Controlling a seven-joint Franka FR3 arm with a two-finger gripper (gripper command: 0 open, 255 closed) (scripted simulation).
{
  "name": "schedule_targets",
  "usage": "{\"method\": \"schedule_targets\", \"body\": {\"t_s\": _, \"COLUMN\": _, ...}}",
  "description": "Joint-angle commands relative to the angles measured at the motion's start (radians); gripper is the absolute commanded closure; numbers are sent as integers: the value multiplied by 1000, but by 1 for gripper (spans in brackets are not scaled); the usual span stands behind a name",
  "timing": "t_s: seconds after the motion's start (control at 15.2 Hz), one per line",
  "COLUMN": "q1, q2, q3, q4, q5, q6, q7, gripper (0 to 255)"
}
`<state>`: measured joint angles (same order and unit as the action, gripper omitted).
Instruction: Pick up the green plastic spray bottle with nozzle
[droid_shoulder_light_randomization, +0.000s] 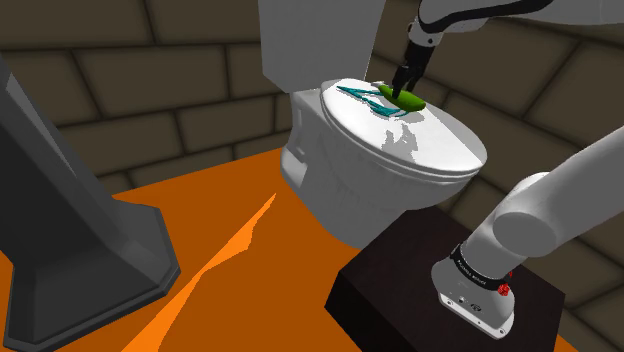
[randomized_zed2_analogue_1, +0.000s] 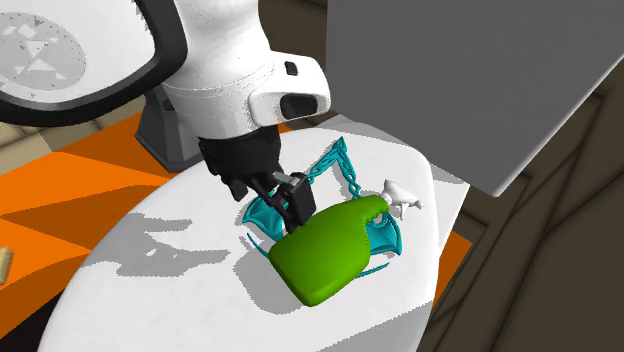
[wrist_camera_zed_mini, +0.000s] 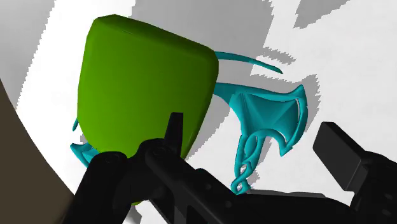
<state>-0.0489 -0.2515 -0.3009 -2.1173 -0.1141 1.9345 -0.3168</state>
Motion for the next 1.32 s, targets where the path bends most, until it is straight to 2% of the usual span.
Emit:
{"method": "schedule_targets", "body": {"t_s": 0.0, "q1": -2, "q2": 68, "q3": -25, "q4": 57, "q5": 29, "q6": 31, "q7": -34, "gripper": 0}}
{"method": "schedule_targets", "body": {"t_s": 0.53, "q1": -42, "q2": 332, "q3": -94, "q4": 296, "q5": 194, "q6": 107, "q7": -182, "gripper": 0}}
{"method": "schedule_targets", "body": {"t_s": 1.12, "q1": -44, "q2": 354, "q3": -92, "q4": 218, "q5": 208, "q6": 203, "q7": -194, "gripper": 0}}
{"method": "schedule_targets", "body": {"t_s": 1.19, "q1": -43, "q2": 352, "q3": -92, "q4": 215, "q5": 207, "q6": 205, "q7": -193, "gripper": 255}}
{"method": "schedule_targets", "body": {"t_s": 1.25, "q1": -43, "q2": 352, "q3": -92, "q4": 214, "q5": 206, "q6": 205, "q7": -193, "gripper": 255}}
